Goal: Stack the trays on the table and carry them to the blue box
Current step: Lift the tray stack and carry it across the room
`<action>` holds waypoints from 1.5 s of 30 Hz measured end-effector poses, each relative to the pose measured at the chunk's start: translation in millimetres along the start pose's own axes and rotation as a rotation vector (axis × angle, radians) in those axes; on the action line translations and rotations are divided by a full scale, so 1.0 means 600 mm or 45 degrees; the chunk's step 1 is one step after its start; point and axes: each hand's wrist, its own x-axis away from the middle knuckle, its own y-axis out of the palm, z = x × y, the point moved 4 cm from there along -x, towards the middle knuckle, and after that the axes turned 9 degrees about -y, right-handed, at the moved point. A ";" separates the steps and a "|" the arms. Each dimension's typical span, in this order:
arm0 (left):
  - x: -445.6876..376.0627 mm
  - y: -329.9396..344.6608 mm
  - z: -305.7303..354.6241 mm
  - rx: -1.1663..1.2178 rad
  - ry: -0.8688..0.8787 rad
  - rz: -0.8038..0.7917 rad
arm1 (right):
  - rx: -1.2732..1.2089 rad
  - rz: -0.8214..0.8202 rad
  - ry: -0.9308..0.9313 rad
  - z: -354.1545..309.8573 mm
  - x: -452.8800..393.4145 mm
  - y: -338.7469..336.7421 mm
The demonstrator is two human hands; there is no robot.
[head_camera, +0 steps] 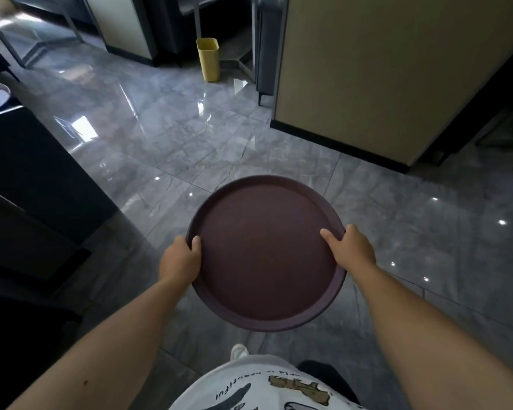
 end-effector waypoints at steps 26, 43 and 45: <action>-0.623 -0.105 0.215 0.163 -0.354 0.213 | 0.033 -0.226 -0.379 -0.483 -0.745 0.076; -1.012 -0.258 0.160 0.175 -0.385 0.275 | 0.047 -0.256 -0.427 -0.849 -0.971 0.213; -1.066 -0.286 0.153 0.180 -0.369 0.269 | 0.039 -0.250 -0.408 -0.898 -0.990 0.224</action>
